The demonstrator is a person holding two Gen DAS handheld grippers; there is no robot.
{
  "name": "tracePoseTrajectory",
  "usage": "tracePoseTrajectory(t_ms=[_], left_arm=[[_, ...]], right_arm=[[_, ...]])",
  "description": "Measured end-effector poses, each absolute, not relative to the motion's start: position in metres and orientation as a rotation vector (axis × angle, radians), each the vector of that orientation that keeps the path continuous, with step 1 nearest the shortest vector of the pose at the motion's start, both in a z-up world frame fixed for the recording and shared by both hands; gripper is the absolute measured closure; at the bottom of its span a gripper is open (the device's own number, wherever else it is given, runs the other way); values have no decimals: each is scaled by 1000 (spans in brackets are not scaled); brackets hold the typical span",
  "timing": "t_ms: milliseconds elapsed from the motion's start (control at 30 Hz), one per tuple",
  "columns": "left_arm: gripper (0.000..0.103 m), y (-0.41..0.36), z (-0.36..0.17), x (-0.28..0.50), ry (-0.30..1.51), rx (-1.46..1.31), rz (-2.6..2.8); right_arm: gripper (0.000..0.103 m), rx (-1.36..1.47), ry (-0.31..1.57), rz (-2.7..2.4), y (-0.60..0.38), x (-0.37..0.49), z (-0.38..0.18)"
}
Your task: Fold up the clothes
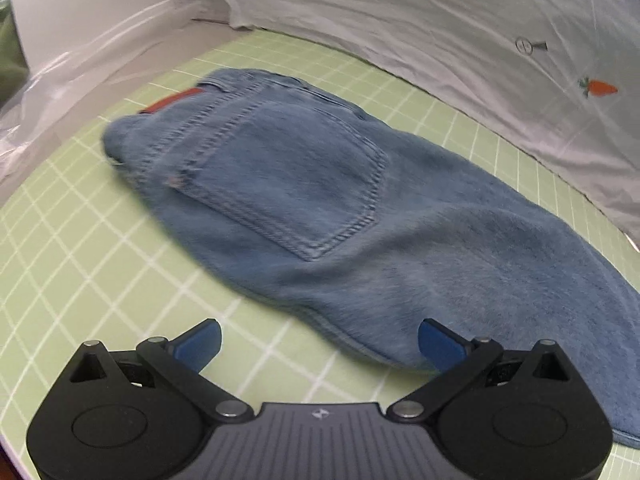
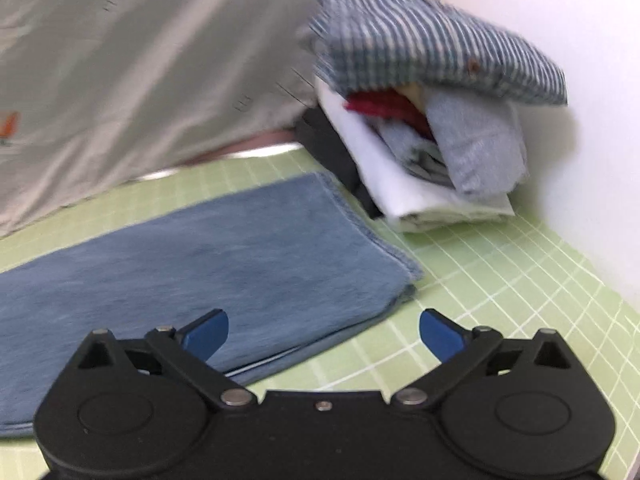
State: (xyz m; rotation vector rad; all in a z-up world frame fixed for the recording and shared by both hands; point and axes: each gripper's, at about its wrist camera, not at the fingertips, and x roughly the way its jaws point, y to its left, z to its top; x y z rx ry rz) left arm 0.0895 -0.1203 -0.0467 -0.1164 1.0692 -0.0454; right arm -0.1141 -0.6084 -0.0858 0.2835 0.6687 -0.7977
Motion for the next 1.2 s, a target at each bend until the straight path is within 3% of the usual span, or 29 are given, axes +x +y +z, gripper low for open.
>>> tracePoseTrajectory(t_ms=[467, 1200], left_arm=[[0, -35, -49, 89, 1051, -198, -14], [0, 56, -103, 218, 981, -477, 55]], right_arm=[[0, 379, 705, -686, -507, -106, -91], [0, 372, 853, -803, -426, -46, -90]])
